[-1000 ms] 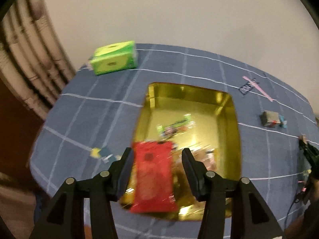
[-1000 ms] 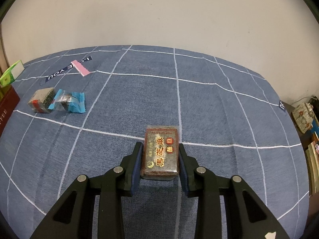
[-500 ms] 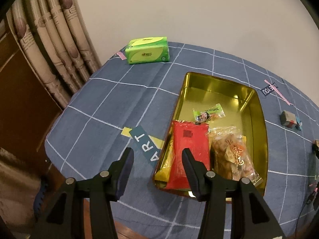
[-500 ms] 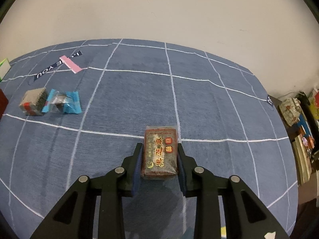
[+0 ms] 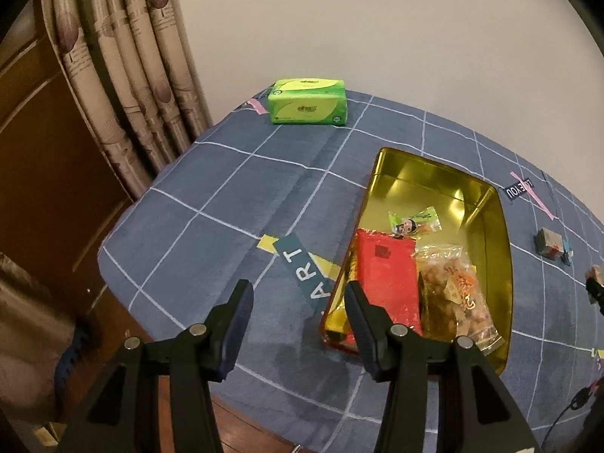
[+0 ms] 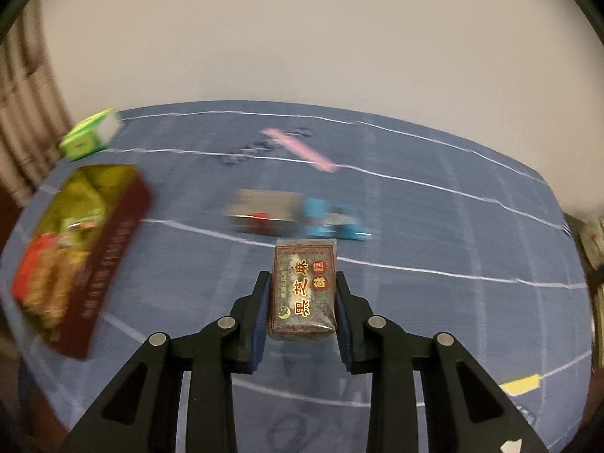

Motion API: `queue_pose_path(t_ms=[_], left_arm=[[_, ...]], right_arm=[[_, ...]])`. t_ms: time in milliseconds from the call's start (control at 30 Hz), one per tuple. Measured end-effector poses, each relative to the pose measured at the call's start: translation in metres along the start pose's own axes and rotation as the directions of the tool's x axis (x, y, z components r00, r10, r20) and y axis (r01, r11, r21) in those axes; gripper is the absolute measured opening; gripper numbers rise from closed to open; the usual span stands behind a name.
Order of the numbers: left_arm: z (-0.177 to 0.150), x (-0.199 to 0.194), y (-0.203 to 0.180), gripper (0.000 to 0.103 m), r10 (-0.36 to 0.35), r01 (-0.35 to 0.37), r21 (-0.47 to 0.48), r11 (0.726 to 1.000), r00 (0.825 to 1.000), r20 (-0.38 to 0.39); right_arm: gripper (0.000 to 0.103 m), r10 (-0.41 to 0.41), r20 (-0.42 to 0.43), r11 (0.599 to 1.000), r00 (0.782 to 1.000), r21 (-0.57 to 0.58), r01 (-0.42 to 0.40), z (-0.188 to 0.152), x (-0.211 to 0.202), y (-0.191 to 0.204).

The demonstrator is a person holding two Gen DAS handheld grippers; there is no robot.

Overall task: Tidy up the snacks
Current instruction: 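Carry the brown cake box with the right tool into the gold tin and release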

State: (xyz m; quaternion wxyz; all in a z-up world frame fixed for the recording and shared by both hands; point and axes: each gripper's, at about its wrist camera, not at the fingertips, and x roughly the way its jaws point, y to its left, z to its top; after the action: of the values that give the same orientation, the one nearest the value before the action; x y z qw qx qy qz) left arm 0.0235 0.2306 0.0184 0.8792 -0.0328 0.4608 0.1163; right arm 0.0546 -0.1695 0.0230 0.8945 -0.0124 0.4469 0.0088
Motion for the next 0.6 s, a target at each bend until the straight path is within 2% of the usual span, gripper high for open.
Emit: queue_pose_path(t_ms=[233, 400, 600], left_arm=[[-0.006, -0.003, 0.01, 0.051, 0.0, 0.0, -0.023, 1.0, 1.0, -0.008], [-0.01, -0.006, 0.016, 0.051, 0.004, -0.004, -0.031, 0.999, 1.0, -0.007], [-0.013, -0.006, 0.028, 0.051, 0.008, -0.01, -0.068, 0.998, 1.0, -0.017]], right_arm=[[0.028, 0.141, 0.002, 0.982, 0.99, -0.128, -0.14, 0.01, -0.013, 0.092], [0.028, 0.195, -0.02, 0.963, 0.981, -0.185, -0.196, 0.01, -0.01, 0.139], [0.028, 0.237, -0.048, 0.948, 0.97, -0.207, -0.242, 0.008, -0.006, 0.166]])
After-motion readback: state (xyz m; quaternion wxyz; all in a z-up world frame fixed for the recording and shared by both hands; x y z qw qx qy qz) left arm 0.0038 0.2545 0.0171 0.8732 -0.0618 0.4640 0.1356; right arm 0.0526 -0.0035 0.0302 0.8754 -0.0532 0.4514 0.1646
